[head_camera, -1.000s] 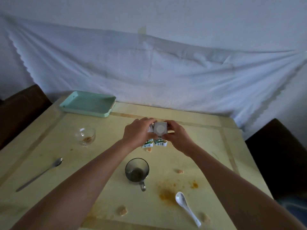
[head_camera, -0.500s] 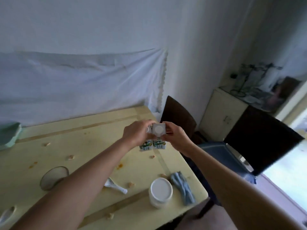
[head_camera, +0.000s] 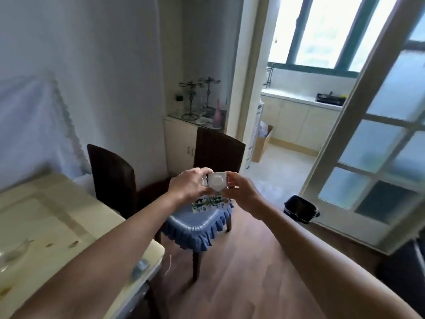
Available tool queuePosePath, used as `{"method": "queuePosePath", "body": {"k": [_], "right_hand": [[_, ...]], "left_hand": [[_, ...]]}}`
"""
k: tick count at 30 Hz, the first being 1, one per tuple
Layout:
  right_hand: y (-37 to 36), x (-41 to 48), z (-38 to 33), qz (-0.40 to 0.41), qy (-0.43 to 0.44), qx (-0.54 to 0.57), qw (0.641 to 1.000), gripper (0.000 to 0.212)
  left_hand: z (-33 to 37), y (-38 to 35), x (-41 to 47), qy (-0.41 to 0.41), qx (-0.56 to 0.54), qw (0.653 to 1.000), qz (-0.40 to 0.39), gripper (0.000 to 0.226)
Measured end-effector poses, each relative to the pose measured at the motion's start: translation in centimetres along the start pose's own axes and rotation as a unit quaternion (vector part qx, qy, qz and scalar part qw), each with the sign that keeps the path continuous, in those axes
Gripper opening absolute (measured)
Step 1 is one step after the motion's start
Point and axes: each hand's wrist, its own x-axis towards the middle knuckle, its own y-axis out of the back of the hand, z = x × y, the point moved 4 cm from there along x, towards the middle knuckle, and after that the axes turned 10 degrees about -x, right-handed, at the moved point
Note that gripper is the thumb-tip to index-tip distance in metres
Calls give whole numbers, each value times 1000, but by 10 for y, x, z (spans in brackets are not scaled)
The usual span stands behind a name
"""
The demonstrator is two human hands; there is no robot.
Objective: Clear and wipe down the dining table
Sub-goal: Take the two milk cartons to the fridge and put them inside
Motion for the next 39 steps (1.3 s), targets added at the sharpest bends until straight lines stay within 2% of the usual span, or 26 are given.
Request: {"method": "queuePosePath", "body": {"k": [6,12,16,21,25,27,30,39], "right_hand": [[96,-34,77,77,-54,10,995,42],[173,-53,153,154,-147,28,977,59],[222,-51,195,191,-186,11,964,63],[287,-25,247,237,-221,-28,946,62],[329,-8,275,265,-259,-12,929,71],[349,-8,291,286,-277,1,917,68],[376,-21,321,345,-307,30,887,60],[440,-111,402,508,-387,105,763,61]], "left_hand": [[86,-79,51,-68,1,996,-65,60],[159,-157,110,-149,-9,979,-143,61],[198,-207,159,-193,-26,962,-189,59],[250,-256,234,-232,-22,948,-216,59],[290,-284,284,-263,-16,936,-232,58],[314,-301,306,-281,-19,929,-241,60],[350,-335,325,-312,-26,910,-271,60],[459,-447,318,-392,-31,848,-357,63]]}}
